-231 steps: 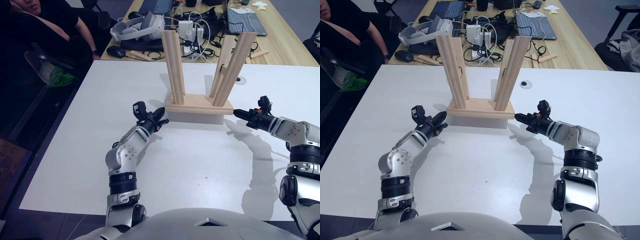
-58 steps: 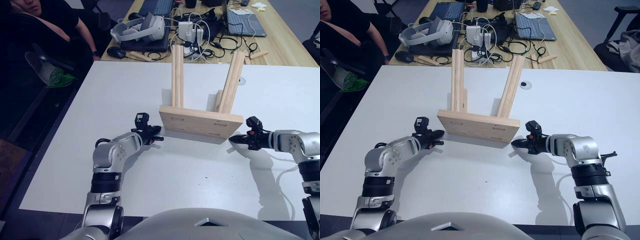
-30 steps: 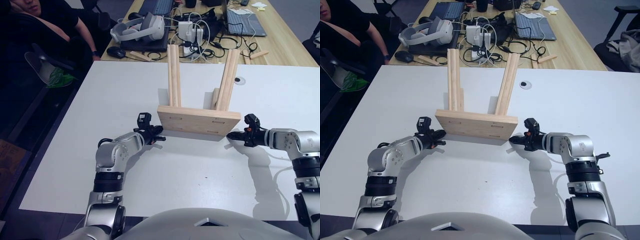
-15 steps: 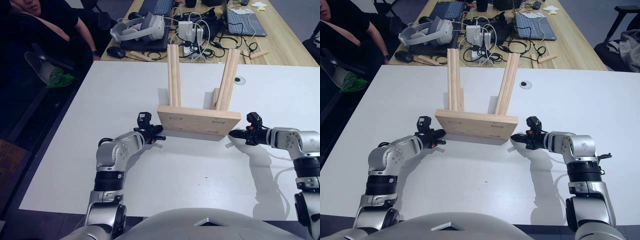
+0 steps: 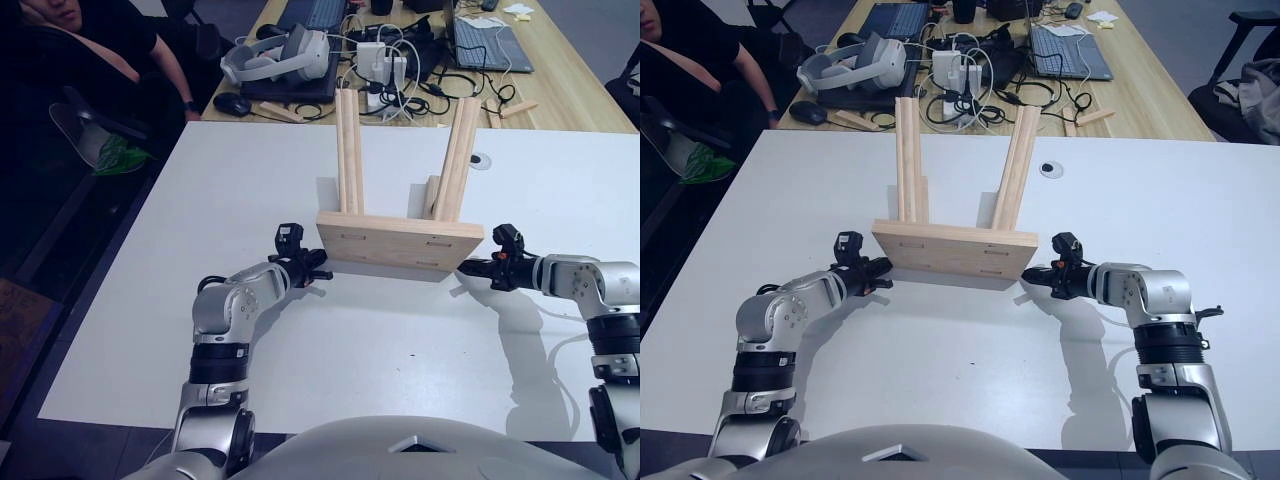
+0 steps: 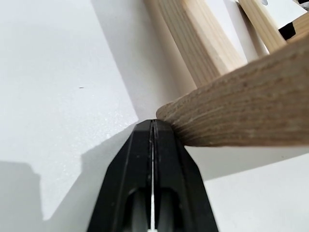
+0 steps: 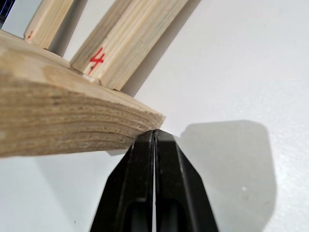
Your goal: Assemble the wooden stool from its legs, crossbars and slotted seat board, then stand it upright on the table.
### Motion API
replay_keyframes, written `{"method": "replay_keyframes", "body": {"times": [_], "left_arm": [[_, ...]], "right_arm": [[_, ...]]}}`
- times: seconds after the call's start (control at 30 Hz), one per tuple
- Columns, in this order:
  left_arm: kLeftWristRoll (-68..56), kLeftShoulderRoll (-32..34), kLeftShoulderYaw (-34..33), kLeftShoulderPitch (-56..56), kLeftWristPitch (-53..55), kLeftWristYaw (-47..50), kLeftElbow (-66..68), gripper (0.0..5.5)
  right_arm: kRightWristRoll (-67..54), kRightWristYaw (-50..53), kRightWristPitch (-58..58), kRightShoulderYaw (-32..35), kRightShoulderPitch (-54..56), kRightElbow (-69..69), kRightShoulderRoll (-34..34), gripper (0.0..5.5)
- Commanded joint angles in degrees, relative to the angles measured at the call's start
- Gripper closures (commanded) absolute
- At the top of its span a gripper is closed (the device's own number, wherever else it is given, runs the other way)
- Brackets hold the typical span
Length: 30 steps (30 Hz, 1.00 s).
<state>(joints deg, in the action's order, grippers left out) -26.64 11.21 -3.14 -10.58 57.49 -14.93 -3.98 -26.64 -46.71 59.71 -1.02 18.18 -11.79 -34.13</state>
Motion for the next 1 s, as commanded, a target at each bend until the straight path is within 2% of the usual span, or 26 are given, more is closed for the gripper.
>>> {"method": "replay_keyframes", "body": {"times": [0.03,0.33,1.0], "left_arm": [[-2.11,-0.72,1.07,0.31,1.34,-2.62,-2.08,5.47],[-4.94,-1.51,0.43,0.46,2.47,-6.30,-4.67,5.47],[-8.08,-2.55,-1.62,-1.14,1.73,-10.14,-6.54,5.47]], "right_arm": [[-0.58,-0.97,0.10,-0.36,0.16,0.83,0.24,5.50],[-1.87,-2.06,0.24,0.30,-0.04,1.82,0.28,5.50],[-7.46,-5.12,-0.05,6.54,-0.58,6.75,4.21,5.50]]}}
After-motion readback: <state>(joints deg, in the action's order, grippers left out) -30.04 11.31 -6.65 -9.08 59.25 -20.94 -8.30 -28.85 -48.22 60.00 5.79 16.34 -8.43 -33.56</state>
